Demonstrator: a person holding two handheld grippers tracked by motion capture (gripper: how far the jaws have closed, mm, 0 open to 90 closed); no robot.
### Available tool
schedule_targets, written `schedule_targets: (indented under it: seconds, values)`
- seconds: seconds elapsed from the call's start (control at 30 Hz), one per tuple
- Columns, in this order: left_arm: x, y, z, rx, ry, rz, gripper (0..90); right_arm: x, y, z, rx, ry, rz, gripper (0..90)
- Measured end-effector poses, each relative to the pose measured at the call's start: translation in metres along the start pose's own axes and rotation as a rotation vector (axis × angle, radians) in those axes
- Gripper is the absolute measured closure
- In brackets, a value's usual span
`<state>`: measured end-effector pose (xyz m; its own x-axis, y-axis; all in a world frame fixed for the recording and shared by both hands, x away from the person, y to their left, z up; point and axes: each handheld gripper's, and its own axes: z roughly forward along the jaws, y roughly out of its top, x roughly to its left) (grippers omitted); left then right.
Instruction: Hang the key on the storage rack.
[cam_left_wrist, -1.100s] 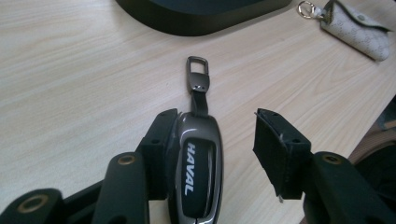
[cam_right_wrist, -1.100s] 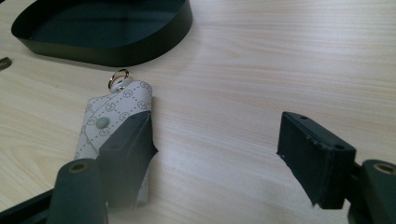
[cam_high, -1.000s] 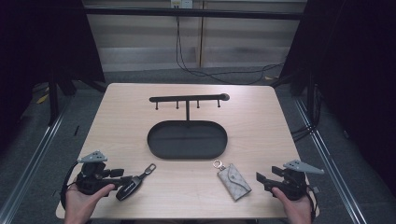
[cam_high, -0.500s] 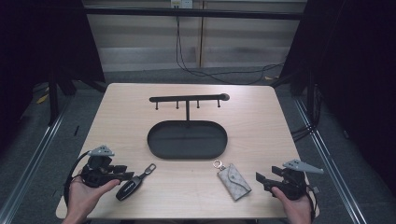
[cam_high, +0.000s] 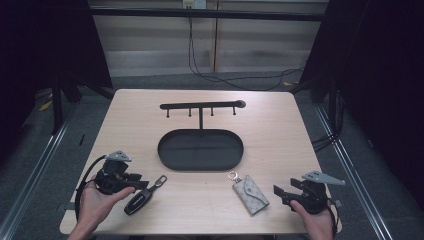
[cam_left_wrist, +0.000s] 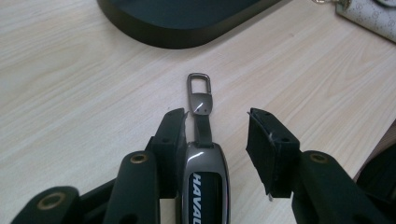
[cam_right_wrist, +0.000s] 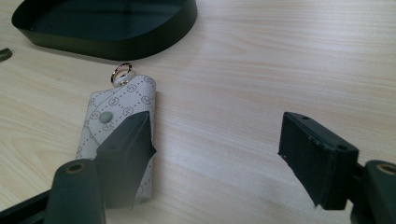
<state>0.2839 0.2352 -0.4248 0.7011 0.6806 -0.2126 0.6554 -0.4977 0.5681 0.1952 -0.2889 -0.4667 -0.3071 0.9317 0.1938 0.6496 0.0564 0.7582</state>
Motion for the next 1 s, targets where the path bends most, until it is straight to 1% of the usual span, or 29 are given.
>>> schedule_targets:
  seconds: [0.03, 0.07, 0.17, 0.23, 0.27, 0.37, 0.47, 0.53, 0.6, 0.63, 0.67, 0.7, 0.73, 0.77, 0.83, 0.9, 1.0]
  values:
    - [-0.001, 0.001, 0.001, 0.006, 0.012, 0.003, 56.1, 0.000, 0.000, 0.000, 0.000, 0.000, 0.001, 25.7]
    - [-0.001, 0.003, 0.002, 0.013, 0.002, 0.005, 56.1, 0.000, 0.000, 0.000, 0.001, 0.001, 0.001, 25.7]
    - [0.000, 0.008, 0.004, 0.027, 0.005, 0.014, 56.1, 0.000, 0.000, 0.001, 0.004, -0.001, 0.002, 25.7]
    - [0.000, 0.011, 0.007, 0.035, -0.007, 0.005, 56.1, 0.000, 0.000, 0.000, 0.004, 0.000, 0.001, 25.7]
    - [0.001, 0.012, 0.008, 0.053, -0.009, 0.011, 56.1, 0.000, 0.000, 0.000, 0.004, 0.000, 0.001, 25.6]
    - [0.002, 0.014, 0.014, 0.071, -0.003, 0.009, 55.6, 0.000, 0.000, 0.001, 0.006, -0.002, 0.002, 25.6]
    - [0.001, 0.017, 0.019, 0.100, -0.001, 0.014, 55.6, 0.000, 0.000, 0.001, 0.006, 0.000, 0.002, 25.6]
    - [0.001, 0.019, 0.022, 0.124, 0.016, 0.023, 57.3, 0.000, 0.000, 0.001, 0.010, -0.001, 0.001, 25.6]
    - [0.001, 0.023, 0.025, 0.136, 0.026, 0.036, 60.3, 0.000, 0.000, 0.001, 0.012, 0.002, -0.003, 25.6]
    - [0.000, 0.025, 0.026, 0.138, 0.022, 0.034, 61.5, 0.000, 0.000, 0.002, 0.012, 0.001, -0.005, 25.6]
    - [0.000, 0.027, 0.028, 0.154, 0.018, 0.052, 62.4, 0.000, 0.000, 0.002, 0.012, 0.001, -0.006, 25.6]
    - [-0.001, 0.029, 0.029, 0.156, 0.016, 0.050, 62.9, 0.000, 0.000, 0.002, 0.012, 0.002, -0.005, 25.6]
    - [-0.003, 0.031, 0.031, 0.171, 0.016, 0.063, 65.1, 0.000, 0.000, 0.002, 0.012, 0.002, -0.005, 25.5]
    - [-0.004, 0.032, 0.033, 0.181, 0.023, 0.067, 66.1, 0.000, 0.000, 0.002, 0.013, 0.003, -0.005, 25.5]
    - [-0.006, 0.035, 0.036, 0.206, 0.017, 0.085, 66.6, 0.000, 0.000, 0.002, 0.014, 0.004, -0.005, 25.5]
    - [-0.008, 0.037, 0.040, 0.229, 0.021, 0.084, 66.8, 0.000, 0.000, 0.002, 0.017, 0.004, -0.005, 25.5]
    - [-0.006, 0.039, 0.046, 0.263, 0.018, 0.083, 67.1, 0.000, 0.000, 0.002, 0.018, 0.005, -0.006, 25.5]
